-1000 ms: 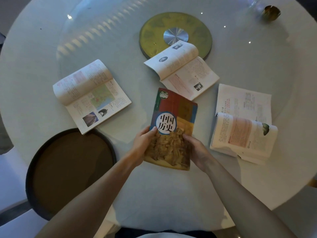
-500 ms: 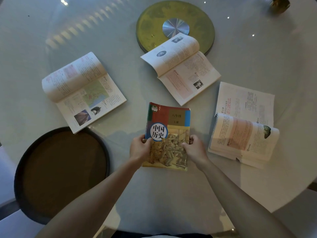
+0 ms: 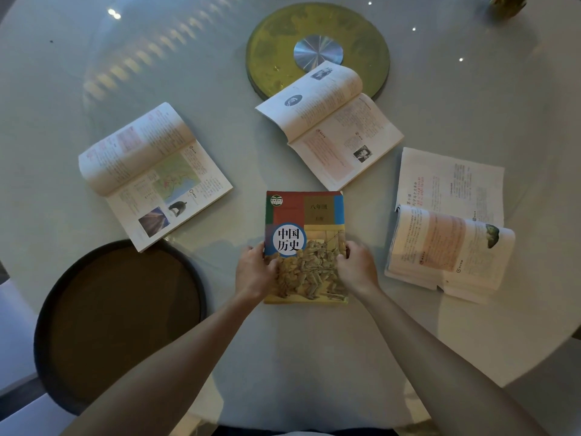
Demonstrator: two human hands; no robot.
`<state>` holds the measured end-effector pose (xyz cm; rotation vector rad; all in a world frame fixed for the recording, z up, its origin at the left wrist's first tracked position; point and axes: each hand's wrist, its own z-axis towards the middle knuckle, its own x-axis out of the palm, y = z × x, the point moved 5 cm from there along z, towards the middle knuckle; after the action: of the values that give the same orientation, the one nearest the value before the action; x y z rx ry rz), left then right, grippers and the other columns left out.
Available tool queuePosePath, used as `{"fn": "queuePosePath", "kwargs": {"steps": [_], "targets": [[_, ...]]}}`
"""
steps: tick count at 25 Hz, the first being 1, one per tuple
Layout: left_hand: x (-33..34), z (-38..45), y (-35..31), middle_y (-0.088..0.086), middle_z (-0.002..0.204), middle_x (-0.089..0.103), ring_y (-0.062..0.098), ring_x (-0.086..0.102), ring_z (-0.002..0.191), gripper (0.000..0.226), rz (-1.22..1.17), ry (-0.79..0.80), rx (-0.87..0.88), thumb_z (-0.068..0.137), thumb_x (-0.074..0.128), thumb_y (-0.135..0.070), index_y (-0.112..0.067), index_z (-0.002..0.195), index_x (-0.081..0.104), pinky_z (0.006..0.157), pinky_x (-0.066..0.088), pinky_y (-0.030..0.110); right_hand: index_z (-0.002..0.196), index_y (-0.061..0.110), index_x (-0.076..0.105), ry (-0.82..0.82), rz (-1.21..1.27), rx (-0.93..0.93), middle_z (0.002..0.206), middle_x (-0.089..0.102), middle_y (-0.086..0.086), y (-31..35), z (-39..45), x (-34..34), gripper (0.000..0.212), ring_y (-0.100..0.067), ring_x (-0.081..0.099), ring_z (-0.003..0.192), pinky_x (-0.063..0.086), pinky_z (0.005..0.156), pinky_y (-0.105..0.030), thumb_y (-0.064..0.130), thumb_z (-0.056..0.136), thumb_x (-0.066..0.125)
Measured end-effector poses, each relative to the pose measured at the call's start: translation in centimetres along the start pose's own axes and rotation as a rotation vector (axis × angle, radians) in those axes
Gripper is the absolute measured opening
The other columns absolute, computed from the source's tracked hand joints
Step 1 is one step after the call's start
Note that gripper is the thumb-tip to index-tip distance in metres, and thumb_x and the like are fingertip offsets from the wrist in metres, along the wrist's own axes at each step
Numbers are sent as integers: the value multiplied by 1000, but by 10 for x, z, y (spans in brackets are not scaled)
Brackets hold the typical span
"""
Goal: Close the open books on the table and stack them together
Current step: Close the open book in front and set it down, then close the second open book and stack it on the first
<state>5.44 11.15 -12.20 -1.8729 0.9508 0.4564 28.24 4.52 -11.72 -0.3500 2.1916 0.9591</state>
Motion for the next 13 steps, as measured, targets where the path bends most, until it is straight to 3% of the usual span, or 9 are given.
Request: {"fn": "queuePosePath", "kwargs": {"steps": [3,5,7,10,13], "targets": [[-2,-4,-10,4,105,54,21,58,98,47,98,-60,37,88,69,-30,-17,132,59,83,55,34,74,18,52,64,31,-10,94,54,-5,-5,-3,-9,21,-23,52,85,39,68,-32,13,94,55],[-1,-9,-32,9,108,54,25,56,101,48,144,-119,138,87,70,-31,-17,131,58,82,54,34,88,14,63,52,86,-10,89,58,-2,-12,-9,-26,9,-22,56,84,41,67,-32,16,95,57],[11,-11,-60,9,115,59,24,61,103,44,23,-47,179,90,69,-31,-14,130,63,84,56,34,108,9,72,-49,182,-23,97,70,-5,-23,-14,-54,18,-24,65,92,47,77,-30,16,95,61],[46,-13,-106,5,113,69,17,67,99,41,-110,140,199,91,67,-36,-13,125,68,82,60,35,102,5,73,-259,292,-25,98,73,-14,-54,-20,-113,16,-29,68,92,53,82,-38,17,95,64],[91,-16,-152,8,115,70,18,67,101,49,-177,284,171,90,71,-35,-8,131,65,82,57,31,121,6,67,-455,345,159,117,68,-13,-111,-23,-169,35,-29,66,107,52,90,-37,27,93,64]]}}
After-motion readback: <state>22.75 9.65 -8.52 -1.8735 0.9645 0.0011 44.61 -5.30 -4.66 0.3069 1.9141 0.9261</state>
